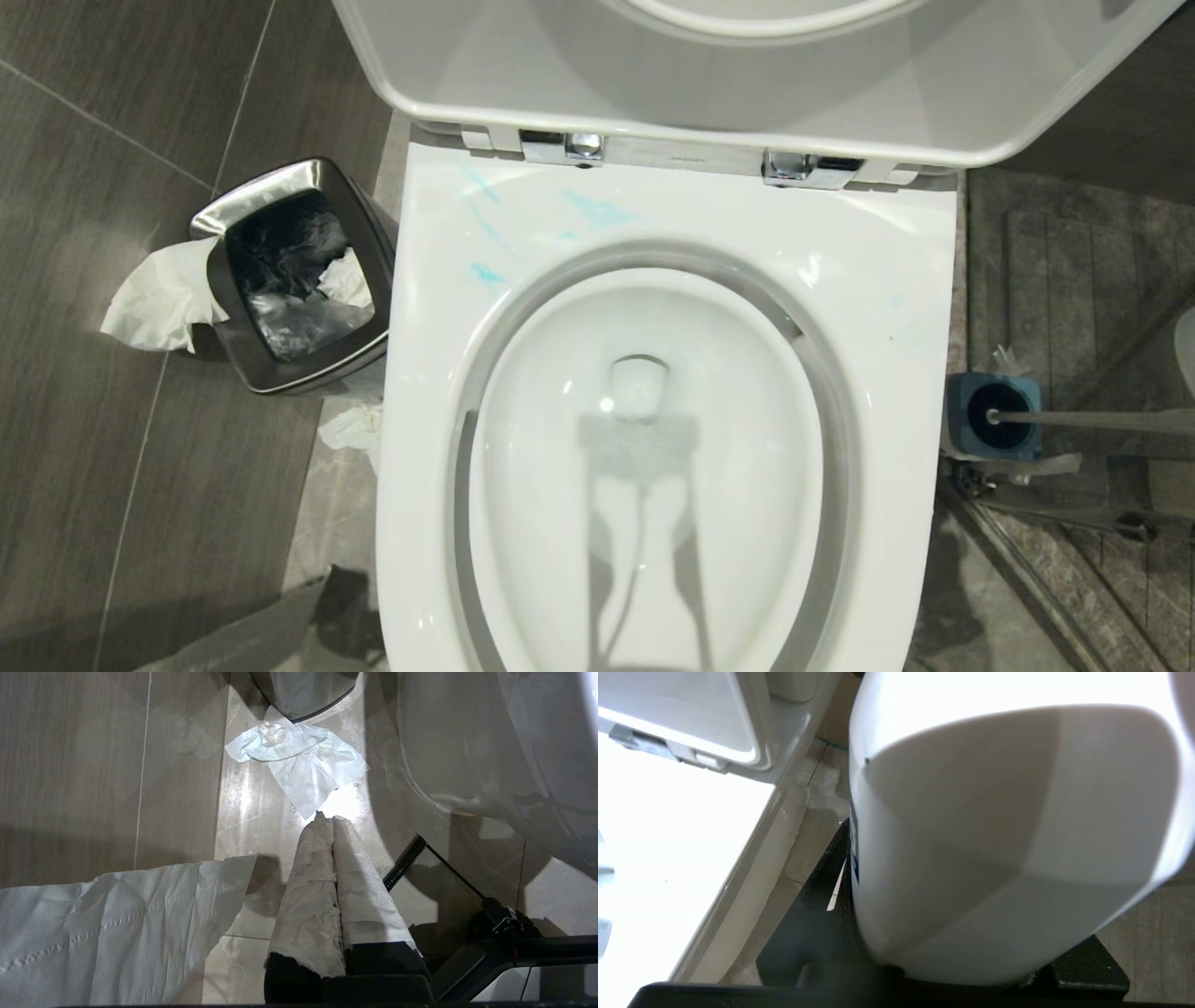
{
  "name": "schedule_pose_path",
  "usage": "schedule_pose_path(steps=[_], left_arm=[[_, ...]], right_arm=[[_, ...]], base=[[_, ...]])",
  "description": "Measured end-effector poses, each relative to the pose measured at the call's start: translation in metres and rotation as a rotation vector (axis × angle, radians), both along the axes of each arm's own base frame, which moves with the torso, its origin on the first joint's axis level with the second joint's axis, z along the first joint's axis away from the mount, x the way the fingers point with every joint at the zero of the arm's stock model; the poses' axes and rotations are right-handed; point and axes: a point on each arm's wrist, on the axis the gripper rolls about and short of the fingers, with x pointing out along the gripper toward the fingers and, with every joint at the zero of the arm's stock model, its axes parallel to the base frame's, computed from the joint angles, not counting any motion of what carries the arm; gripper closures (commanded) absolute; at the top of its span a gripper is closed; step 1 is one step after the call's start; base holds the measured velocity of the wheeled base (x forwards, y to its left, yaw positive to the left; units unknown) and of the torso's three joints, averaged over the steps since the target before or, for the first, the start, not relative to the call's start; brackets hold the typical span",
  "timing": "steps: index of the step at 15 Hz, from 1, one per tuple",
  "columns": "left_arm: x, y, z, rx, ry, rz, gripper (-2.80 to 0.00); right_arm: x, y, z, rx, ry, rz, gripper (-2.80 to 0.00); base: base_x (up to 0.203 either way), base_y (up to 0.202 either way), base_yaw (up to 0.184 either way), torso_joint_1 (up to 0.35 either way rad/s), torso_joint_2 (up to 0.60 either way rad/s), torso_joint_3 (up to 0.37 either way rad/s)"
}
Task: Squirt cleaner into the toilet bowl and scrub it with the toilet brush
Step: Pour in the cleaning agent
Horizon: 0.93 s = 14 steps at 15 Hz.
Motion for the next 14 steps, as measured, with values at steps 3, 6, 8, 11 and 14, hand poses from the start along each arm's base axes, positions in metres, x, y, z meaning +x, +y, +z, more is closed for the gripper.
schedule_pose_path(steps=[3,6,8,11,14], left_arm=[[0.0,0.0,0.0001,0.005,-0.001,0.001,0.0],[0.0,0.0,0.0,0.001,0.0,0.002,0.0],[0.0,0.0,0.0,0.002,0.0,0.002,0.0],[0.0,0.0001,0.0001,0.004,-0.001,0.004,0.0],[0.0,0.0001,0.0001,0.005,-0.001,0.004,0.0]], right_arm=[[-0.0027,0.0,-0.0019,-0.006,-0.003,-0.006,0.0],[-0.0029,0.0,-0.0032,-0.024,0.001,-0.013,0.0],[-0.0014,0.0,-0.004,-0.04,0.008,-0.018,0.0],[0.0014,-0.0001,-0.0059,-0.042,0.021,-0.018,0.0],[0.0034,-0.0001,-0.0076,-0.045,0.031,-0.018,0.0]], base=[[0.0,0.0,0.0,0.0,0.0,0.0],[0.0,0.0,0.0,0.0,0.0,0.0],[0.0,0.0,0.0,-0.002,0.0,0.104],[0.0,0.0,0.0,0.004,0.0,0.182],[0.0,0.0,0.0,0.0,0.0,0.201]])
